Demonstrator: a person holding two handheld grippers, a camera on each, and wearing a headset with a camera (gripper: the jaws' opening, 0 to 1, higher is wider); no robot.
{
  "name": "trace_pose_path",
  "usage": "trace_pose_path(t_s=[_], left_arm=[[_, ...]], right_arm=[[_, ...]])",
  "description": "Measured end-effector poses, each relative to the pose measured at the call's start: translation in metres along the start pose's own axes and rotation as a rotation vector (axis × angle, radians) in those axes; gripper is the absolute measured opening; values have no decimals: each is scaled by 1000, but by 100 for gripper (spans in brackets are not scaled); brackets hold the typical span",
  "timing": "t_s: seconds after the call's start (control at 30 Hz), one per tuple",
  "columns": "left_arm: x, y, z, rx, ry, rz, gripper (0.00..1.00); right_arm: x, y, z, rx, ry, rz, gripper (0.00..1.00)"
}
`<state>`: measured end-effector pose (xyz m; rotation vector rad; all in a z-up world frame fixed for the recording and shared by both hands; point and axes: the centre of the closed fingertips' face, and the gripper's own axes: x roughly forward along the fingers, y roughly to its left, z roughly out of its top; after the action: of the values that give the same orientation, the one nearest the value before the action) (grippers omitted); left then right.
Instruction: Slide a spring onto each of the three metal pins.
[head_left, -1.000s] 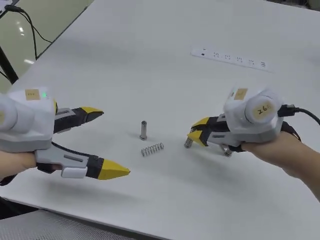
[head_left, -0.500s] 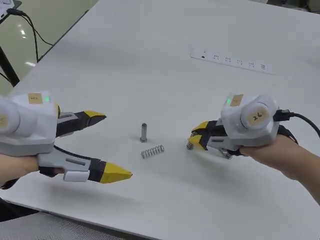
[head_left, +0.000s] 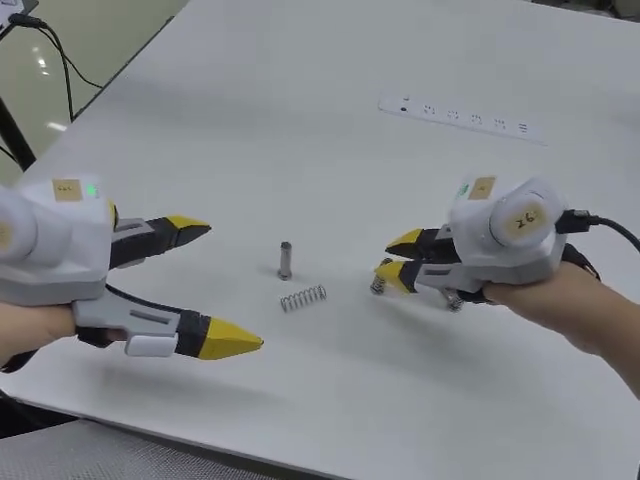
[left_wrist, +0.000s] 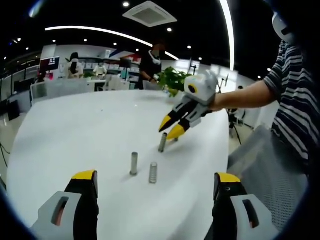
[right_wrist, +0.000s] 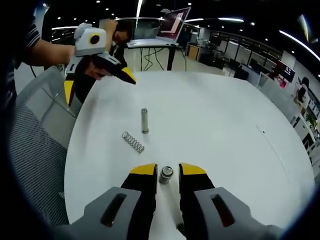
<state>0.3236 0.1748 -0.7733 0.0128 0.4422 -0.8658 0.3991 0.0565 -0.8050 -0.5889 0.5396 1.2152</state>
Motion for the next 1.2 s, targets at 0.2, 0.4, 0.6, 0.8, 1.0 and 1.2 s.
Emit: trace_pose_path(t_s=[0.2, 0.4, 0.6, 0.8, 1.0, 1.2], left_arm=[[1, 2, 3, -1, -7, 4, 94], [2, 2, 3, -3, -6, 3, 93], [3, 1, 2, -6, -6, 0, 93], [4, 2, 2, -10, -6, 5, 94], [4, 2, 3, -17, -11, 10, 94], [3, 3, 2, -17, -7, 12, 93]], right_arm=[[-10, 1, 5, 19, -27, -11, 15], [-21, 2, 5, 39, -53, -22, 17], [-27, 6, 3, 53, -63, -21, 17], [-34, 8, 2, 75, -85, -32, 18], [-41, 12, -1, 102, -98, -34, 18], [-43, 19, -7, 106, -92, -23, 17]])
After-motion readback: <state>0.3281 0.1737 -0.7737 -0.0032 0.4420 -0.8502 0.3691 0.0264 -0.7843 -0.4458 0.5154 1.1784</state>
